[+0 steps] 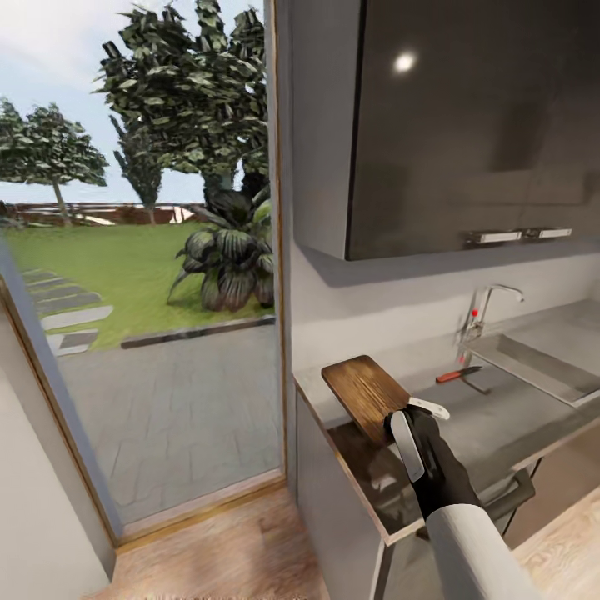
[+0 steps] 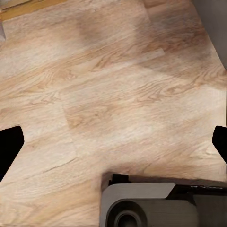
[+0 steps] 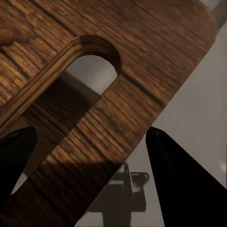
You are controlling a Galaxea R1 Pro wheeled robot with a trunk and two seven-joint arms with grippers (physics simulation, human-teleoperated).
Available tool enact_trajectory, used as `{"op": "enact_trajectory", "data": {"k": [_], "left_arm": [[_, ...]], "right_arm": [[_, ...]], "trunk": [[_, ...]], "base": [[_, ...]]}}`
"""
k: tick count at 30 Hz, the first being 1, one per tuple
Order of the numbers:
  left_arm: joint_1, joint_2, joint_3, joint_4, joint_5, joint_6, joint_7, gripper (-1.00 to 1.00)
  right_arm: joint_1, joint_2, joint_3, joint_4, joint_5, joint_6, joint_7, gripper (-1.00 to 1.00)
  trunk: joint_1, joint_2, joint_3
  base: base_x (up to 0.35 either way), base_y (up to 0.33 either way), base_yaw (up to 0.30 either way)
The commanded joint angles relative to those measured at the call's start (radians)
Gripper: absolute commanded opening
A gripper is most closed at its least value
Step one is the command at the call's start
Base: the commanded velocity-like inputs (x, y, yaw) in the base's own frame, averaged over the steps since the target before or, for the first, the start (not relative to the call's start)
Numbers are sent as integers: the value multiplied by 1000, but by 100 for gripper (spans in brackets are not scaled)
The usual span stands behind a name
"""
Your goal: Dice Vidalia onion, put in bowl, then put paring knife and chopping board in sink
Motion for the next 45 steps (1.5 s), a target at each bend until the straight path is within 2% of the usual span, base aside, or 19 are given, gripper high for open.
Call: {"op": "enact_trajectory", "data": {"k": [1,15,21,35,39,41,42,43,45], "left_arm": [[0,0,0,-1,6,-1,0,100],[0,0,0,2,6,0,0,100],[0,0,0,5,6,0,0,100],[0,0,0,6,4,-2,0,100],[0,0,0,6,4,-2,0,100],[0,0,0,6,4,-2,0,100],[0,0,0,6,4,-2,0,100],[0,0,0,6,4,-2,0,100],[0,1,0,6,4,-2,0,100]], "right_arm": [[0,0,-1,-1,-10,1,-9,-100],[0,0,-2,-1,-10,1,-9,-100],[0,-13,-1,-1,-10,0,-9,-100],[0,-18,-1,-1,-10,1,-8,-100],[0,-71,2,-1,-11,0,20,-100],[0,-118,29,-1,-10,0,103,-100],[0,-144,48,-1,-10,1,146,-100],[0,-184,84,-1,-11,1,211,-100],[0,-229,146,-1,-11,5,288,-100]], "trunk": [[0,-1,1],[0,-1,14],[0,-1,20],[0,-1,29],[0,-1,29],[0,-1,29],[0,-1,29],[0,-1,29],[0,-1,29]], "base": [[-120,-257,251],[-98,-263,252],[-7,-265,256],[0,-265,207],[0,-265,13],[0,-265,2],[0,-265,1],[0,-265,1],[0,-265,0]]}}
